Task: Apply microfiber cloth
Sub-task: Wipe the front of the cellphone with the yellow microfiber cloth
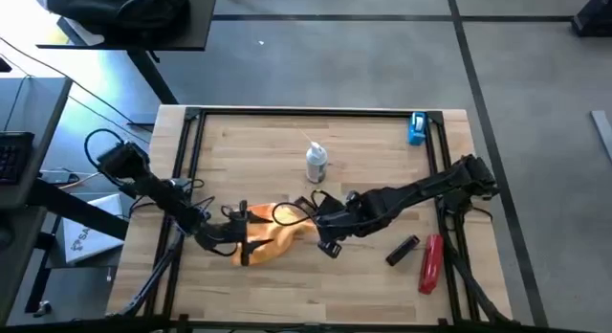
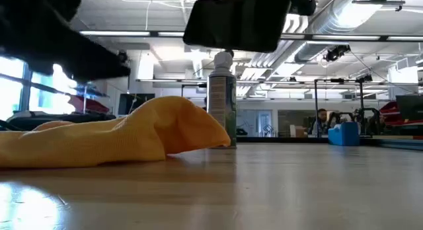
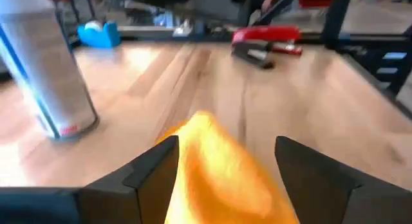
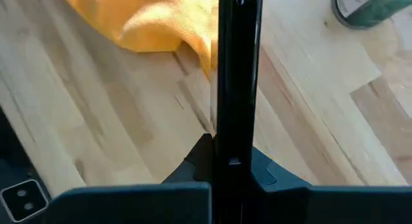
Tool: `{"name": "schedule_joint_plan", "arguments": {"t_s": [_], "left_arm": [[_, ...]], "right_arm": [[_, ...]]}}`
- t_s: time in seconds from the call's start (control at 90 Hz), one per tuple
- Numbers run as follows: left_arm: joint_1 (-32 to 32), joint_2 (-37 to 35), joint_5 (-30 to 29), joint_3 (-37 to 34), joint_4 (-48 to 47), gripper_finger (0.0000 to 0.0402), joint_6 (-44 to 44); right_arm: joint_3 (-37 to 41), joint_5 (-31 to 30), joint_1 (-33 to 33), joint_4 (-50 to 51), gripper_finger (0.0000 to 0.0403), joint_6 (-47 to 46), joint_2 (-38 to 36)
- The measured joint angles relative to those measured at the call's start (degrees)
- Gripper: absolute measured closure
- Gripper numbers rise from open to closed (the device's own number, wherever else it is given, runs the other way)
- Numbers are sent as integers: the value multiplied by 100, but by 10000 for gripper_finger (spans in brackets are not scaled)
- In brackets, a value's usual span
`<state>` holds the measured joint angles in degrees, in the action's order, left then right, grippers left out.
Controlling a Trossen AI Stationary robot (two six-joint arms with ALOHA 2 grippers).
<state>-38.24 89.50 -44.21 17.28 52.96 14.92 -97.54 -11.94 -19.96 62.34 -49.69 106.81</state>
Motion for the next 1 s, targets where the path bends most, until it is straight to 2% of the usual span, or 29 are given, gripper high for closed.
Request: {"name": "schedule_joint_plan", "arguments": {"t_s": [0.267,0.456,0.544,0.644,0.744,0.778,0.9,1.0], "left_arm": [[405,841,272,0,-10,159,586],[654,1585,575,73,-31,166,550],[721,1869,646,302,63,198,408],[727,2002,715,575,-87,270,-19],[698,1825,745,739,-585,365,-259],[689,1699,722,756,-818,382,-261],[573,945,344,746,-1867,387,-235],[416,195,120,752,-2346,398,-242]], "right_arm": [[22,4,-137,-40,402,-95,161],[392,147,-316,-352,402,-413,226],[653,184,-382,-643,402,-613,227],[977,361,-441,-977,403,-935,226],[1338,496,-493,-1427,403,-1225,226],[1453,506,-520,-1561,403,-1299,226],[1824,517,-566,-2034,403,-1494,226],[2079,517,-558,-2358,403,-1591,226]]}}
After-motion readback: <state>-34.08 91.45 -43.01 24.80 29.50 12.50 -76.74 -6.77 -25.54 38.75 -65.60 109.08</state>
